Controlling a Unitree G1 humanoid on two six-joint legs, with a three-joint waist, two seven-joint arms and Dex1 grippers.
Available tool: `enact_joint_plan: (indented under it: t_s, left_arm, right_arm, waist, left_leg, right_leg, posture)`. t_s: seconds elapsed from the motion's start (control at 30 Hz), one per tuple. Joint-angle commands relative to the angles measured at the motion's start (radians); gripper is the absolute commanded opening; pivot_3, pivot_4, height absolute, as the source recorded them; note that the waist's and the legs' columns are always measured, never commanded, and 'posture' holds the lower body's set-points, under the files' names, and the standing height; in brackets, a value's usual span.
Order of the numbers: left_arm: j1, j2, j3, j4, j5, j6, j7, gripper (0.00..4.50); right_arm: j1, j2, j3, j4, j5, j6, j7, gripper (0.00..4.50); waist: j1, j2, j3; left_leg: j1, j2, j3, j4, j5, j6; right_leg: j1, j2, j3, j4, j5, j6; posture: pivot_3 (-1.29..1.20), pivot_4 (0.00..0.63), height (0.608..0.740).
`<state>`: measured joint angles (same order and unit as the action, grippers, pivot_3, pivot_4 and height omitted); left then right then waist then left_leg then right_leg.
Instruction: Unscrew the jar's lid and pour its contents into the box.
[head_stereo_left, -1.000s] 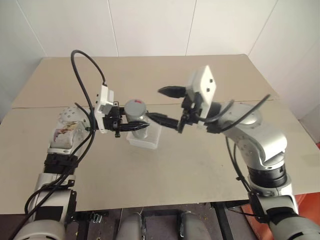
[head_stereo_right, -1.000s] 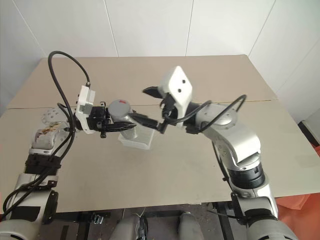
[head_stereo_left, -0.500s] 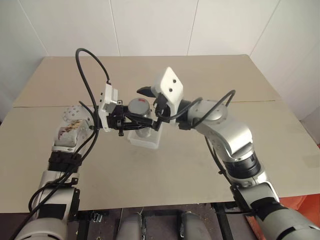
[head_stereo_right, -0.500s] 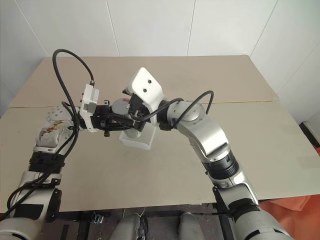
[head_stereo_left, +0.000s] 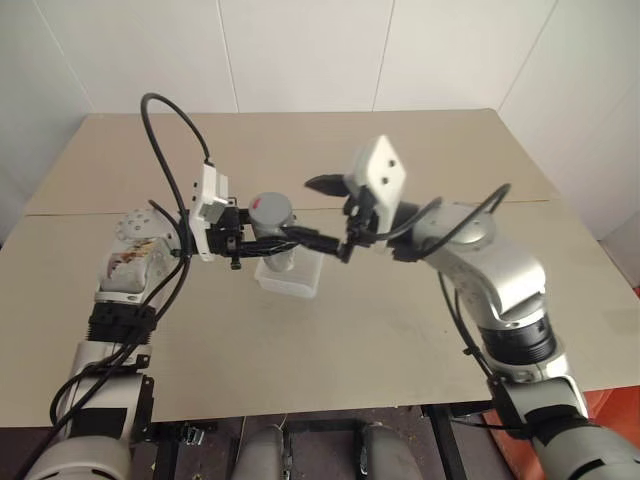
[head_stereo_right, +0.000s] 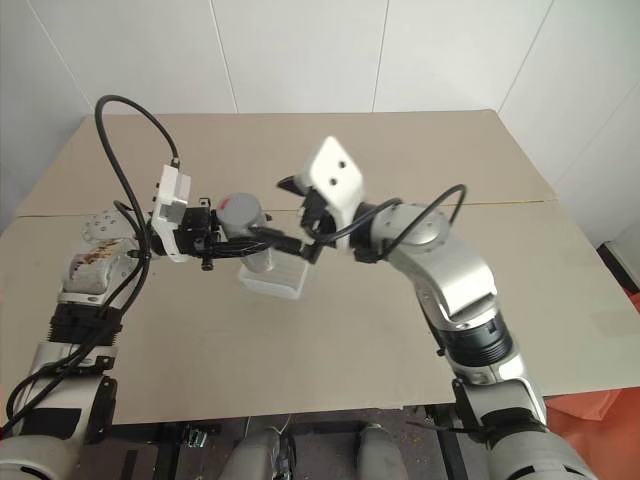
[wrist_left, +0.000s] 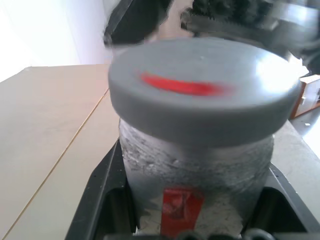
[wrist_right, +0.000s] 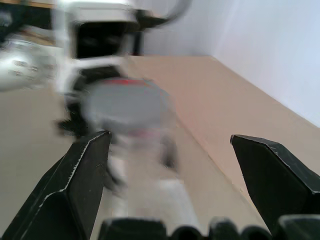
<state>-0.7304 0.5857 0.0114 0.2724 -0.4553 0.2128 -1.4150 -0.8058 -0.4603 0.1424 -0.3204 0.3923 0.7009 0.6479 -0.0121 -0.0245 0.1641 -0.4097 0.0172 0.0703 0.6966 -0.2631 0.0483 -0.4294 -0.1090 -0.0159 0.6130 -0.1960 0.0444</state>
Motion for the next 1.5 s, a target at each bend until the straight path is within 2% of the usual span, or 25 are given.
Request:
enact_joint_plan:
  t_s: [0.03, 0.23, 0.3, 0.73, 1.03, 1.17, 1.23, 1.5]
  left_arm:
    - [-0.003, 0.006, 0.011, -0.028, -0.012, -0.016, -0.011, 1.96]
    - [-0.001, 0.005, 0.012, -0.031, -0.011, -0.015, -0.012, 1.96]
    - [0.000, 0.001, 0.010, -0.031, -0.007, -0.022, -0.008, 1.96]
    - [0.003, -0.006, 0.006, -0.032, -0.004, -0.038, -0.005, 1.96]
    - [0.009, -0.006, 0.005, -0.040, -0.005, -0.038, 0.000, 1.96]
    - [0.010, -0.007, 0.004, -0.041, -0.006, -0.039, 0.000, 1.96]
    - [0.009, -0.007, 0.003, -0.040, -0.006, -0.040, -0.001, 1.96]
    - [0.014, -0.010, 0.004, -0.041, -0.007, -0.043, 0.001, 1.96]
  right_arm:
    - [0.006, -0.007, -0.028, -0.035, 0.008, -0.018, 0.010, 4.40]
    - [0.032, -0.039, -0.022, -0.071, 0.046, -0.033, 0.105, 4.40]
    - [0.023, -0.014, -0.005, -0.101, 0.080, -0.015, 0.120, 4.40]
    - [-0.072, 0.114, 0.092, 0.003, 0.021, 0.034, 0.045, 4.40]
    - [-0.100, 0.149, 0.081, 0.061, 0.026, 0.056, 0.050, 4.40]
    - [-0.098, 0.157, 0.068, 0.060, 0.056, 0.070, 0.070, 3.54]
    - [-0.096, 0.158, 0.062, 0.059, 0.066, 0.075, 0.076, 2.86]
    - [-0.103, 0.153, -0.019, 0.043, 0.129, 0.132, 0.044, 2.77]
  waist:
    - [-0.001, 0.000, 0.000]
    - [-0.001, 0.000, 0.000]
    - [-0.001, 0.000, 0.000]
    - [-0.001, 0.000, 0.000]
    - [-0.001, 0.000, 0.000]
    - [-0.002, 0.000, 0.000]
    - [-0.002, 0.000, 0.000]
    - [-0.001, 0.000, 0.000]
  left_leg:
    - [0.000, 0.000, 0.000, 0.000, 0.000, 0.000]
    - [0.000, 0.000, 0.000, 0.000, 0.000, 0.000]
    - [0.000, 0.000, 0.000, 0.000, 0.000, 0.000]
    - [0.000, 0.000, 0.000, 0.000, 0.000, 0.000]
    - [0.000, 0.000, 0.000, 0.000, 0.000, 0.000]
    - [0.000, 0.000, 0.000, 0.000, 0.000, 0.000]
    - [0.000, 0.000, 0.000, 0.000, 0.000, 0.000]
    - [0.000, 0.000, 0.000, 0.000, 0.000, 0.000]
  right_leg:
    - [0.000, 0.000, 0.000, 0.000, 0.000, 0.000]
    - [0.000, 0.000, 0.000, 0.000, 0.000, 0.000]
    - [0.000, 0.000, 0.000, 0.000, 0.000, 0.000]
    - [0.000, 0.000, 0.000, 0.000, 0.000, 0.000]
    - [0.000, 0.000, 0.000, 0.001, 0.000, 0.000]
    - [0.000, 0.000, 0.000, 0.000, 0.000, 0.000]
    - [0.000, 0.000, 0.000, 0.000, 0.000, 0.000]
    - [0.000, 0.000, 0.000, 0.000, 0.000, 0.000]
  posture:
    - [0.00, 0.150, 0.740]
    - [0.00, 0.150, 0.740]
    - [0.00, 0.150, 0.740]
    - [0.00, 0.150, 0.740]
    - [0.00, 0.150, 0.740]
    - [0.00, 0.150, 0.740]
    - [0.00, 0.150, 0.740]
    - [0.00, 0.150, 0.740]
